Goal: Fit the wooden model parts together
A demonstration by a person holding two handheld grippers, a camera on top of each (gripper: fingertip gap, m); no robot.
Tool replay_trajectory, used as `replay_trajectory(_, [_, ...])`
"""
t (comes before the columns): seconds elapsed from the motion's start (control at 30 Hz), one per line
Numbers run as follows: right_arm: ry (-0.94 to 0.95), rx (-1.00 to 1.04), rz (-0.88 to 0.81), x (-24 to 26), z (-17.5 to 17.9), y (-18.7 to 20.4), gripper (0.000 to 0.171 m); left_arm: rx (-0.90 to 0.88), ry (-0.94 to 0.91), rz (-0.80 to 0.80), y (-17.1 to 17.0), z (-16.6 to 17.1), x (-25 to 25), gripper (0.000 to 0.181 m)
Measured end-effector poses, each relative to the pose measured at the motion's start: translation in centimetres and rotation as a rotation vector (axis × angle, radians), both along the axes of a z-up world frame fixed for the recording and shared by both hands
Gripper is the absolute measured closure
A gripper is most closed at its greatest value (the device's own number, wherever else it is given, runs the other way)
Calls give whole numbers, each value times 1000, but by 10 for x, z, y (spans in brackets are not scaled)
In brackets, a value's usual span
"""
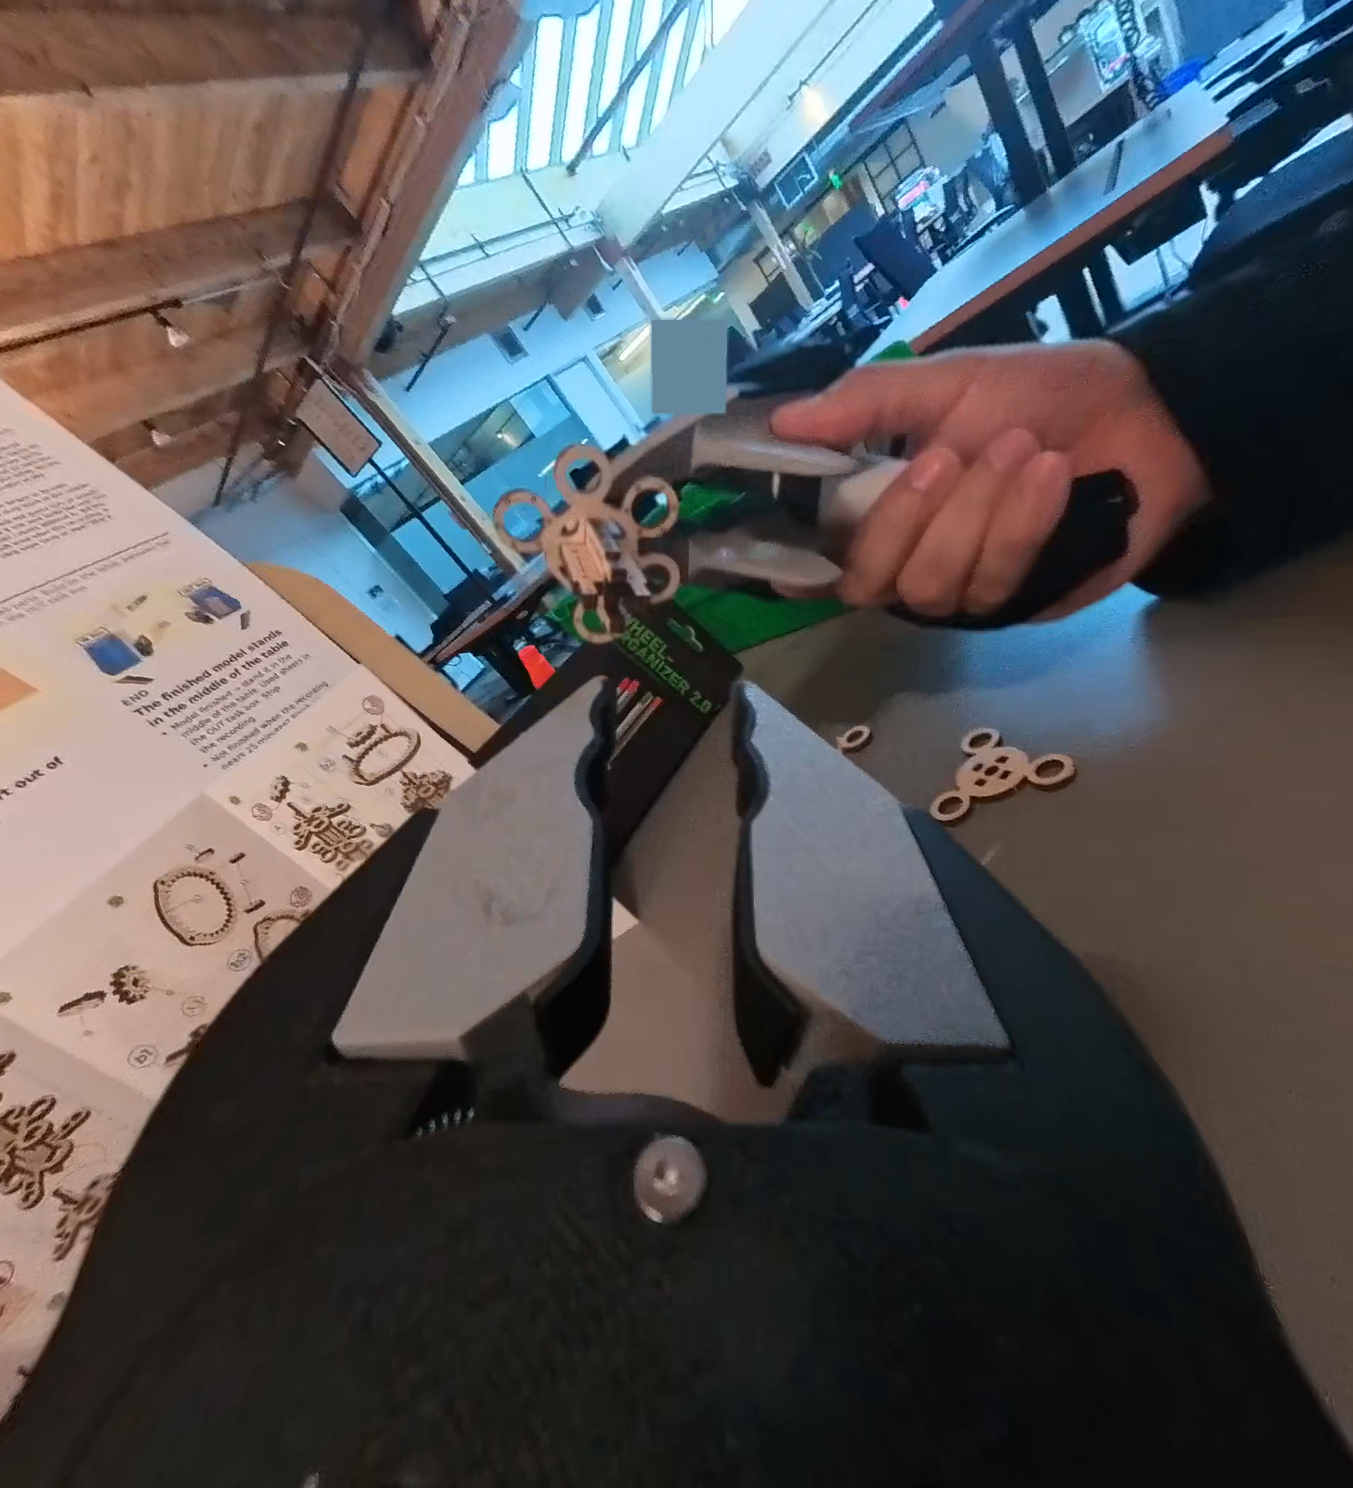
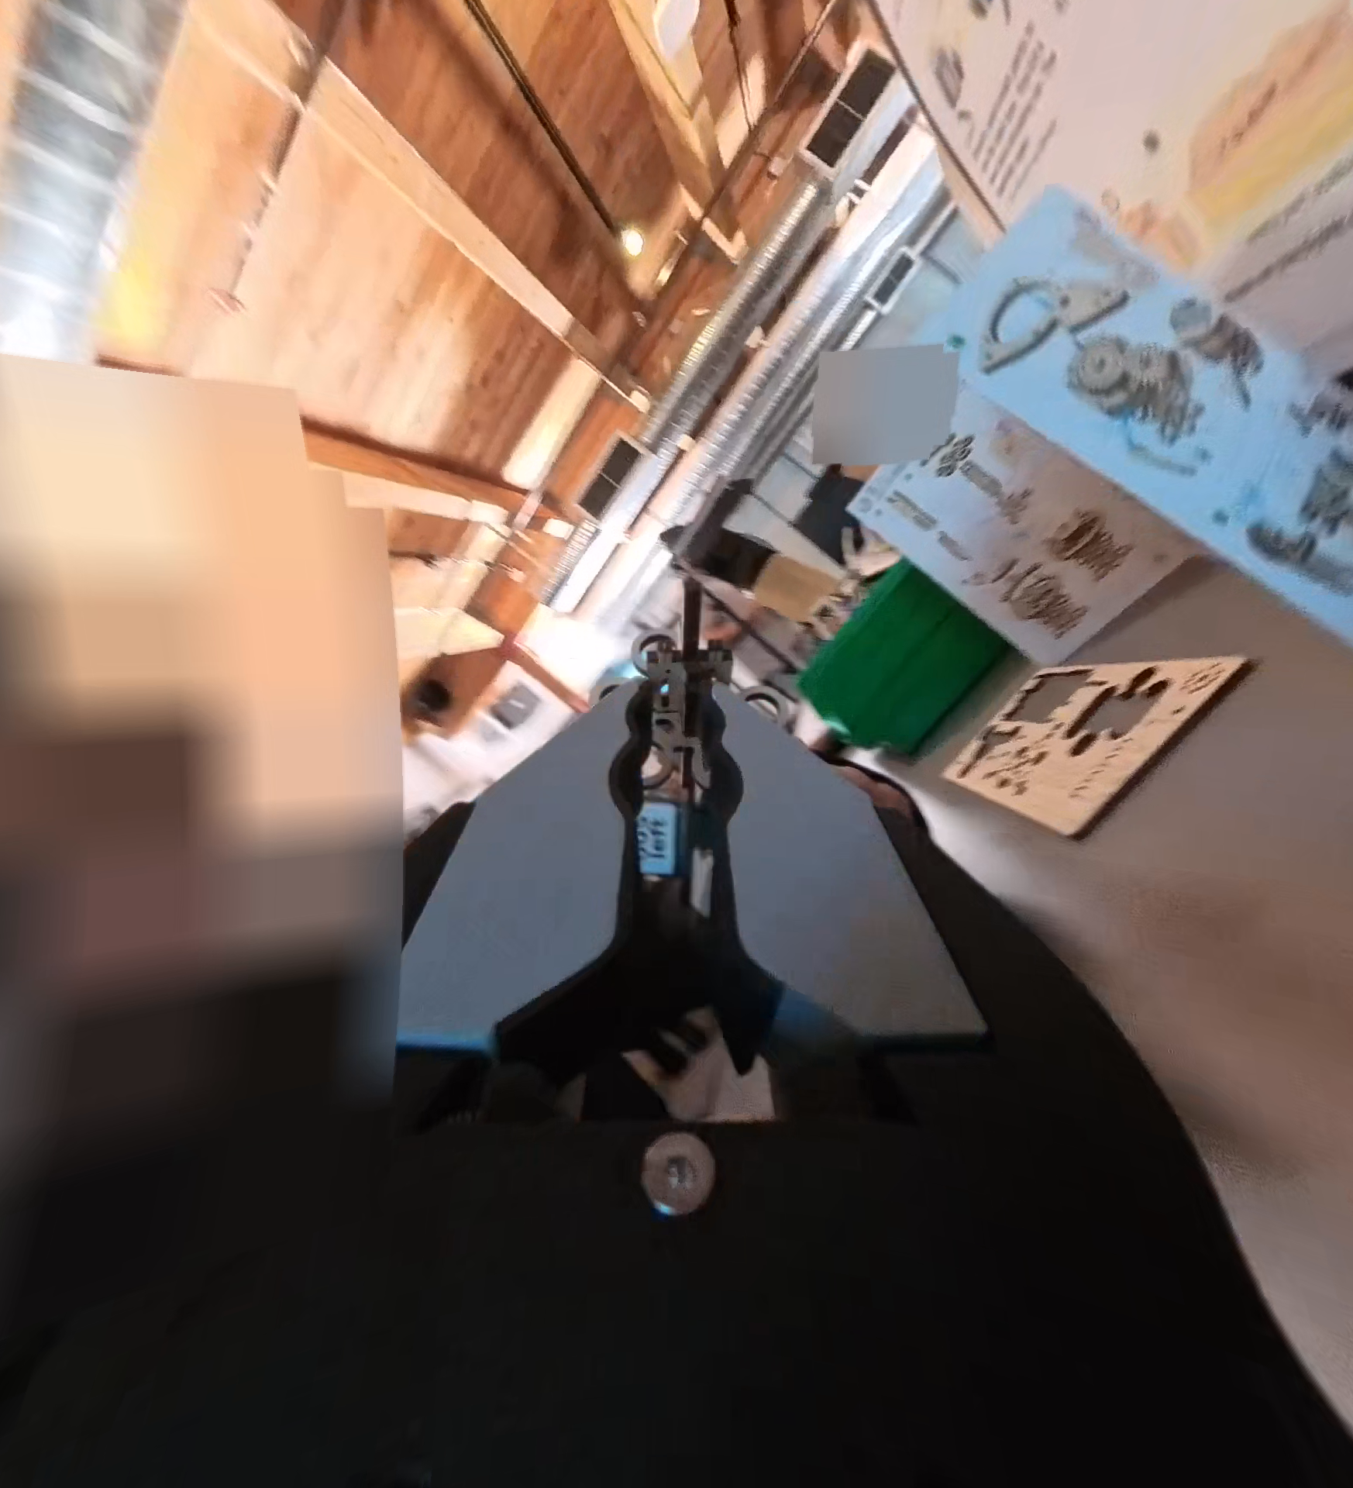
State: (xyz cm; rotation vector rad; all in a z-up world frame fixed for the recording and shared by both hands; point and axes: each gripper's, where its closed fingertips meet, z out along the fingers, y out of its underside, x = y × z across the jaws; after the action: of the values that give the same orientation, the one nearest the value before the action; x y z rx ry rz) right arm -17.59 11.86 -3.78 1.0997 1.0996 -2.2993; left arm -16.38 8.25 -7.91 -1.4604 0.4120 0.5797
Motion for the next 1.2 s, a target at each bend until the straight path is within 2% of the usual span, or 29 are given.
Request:
replay_trajectory(0.03, [35, 74, -29, 3, 1, 0, 171, -8, -10, -4, -1, -1, -1, 154])
replay_trajectory(0.27, [188, 754, -212, 14, -30, 3, 171, -49, -67, 4, -6, -6, -17, 159])
replay_trajectory(0.43, [202, 980, -179, 27, -64, 6, 171, -108, -117, -32, -2, -17, -16, 161])
replay_trajectory(0.73, [277, 1194, -123, 50, -84, 19, 171, -318, -240, -236, 33, -26, 16, 168])
replay_trajectory(1.0, [270, 1214, -94, 56, -89, 18, 171, -467, -302, -392, 55, -32, 38, 180])
replay_trajectory(1.2, [249, 1262, -106, 56, -99, 20, 171, -506, -292, -422, 60, -43, 39, 181])
